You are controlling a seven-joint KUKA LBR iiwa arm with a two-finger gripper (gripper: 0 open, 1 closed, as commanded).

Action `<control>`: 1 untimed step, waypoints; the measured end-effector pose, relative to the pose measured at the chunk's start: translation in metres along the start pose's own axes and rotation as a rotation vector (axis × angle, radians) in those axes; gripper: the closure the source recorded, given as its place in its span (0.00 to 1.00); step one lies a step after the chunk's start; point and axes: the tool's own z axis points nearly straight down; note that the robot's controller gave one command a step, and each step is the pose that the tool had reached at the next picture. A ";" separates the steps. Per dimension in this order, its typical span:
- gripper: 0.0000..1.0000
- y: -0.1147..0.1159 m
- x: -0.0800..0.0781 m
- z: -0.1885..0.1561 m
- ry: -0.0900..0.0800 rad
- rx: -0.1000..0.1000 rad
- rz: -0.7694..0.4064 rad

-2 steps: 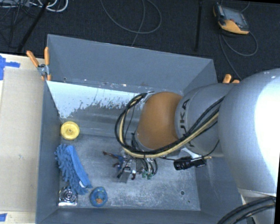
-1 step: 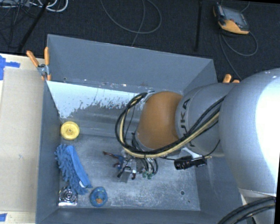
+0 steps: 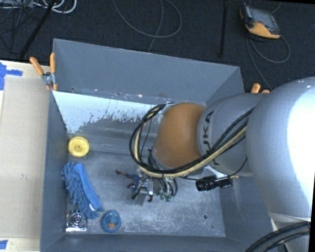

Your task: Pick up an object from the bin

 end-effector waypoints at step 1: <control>1.00 0.000 0.001 -0.004 0.001 0.001 -0.001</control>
Offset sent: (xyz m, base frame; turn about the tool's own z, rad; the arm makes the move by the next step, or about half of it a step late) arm 0.0000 0.0000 0.1292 0.0000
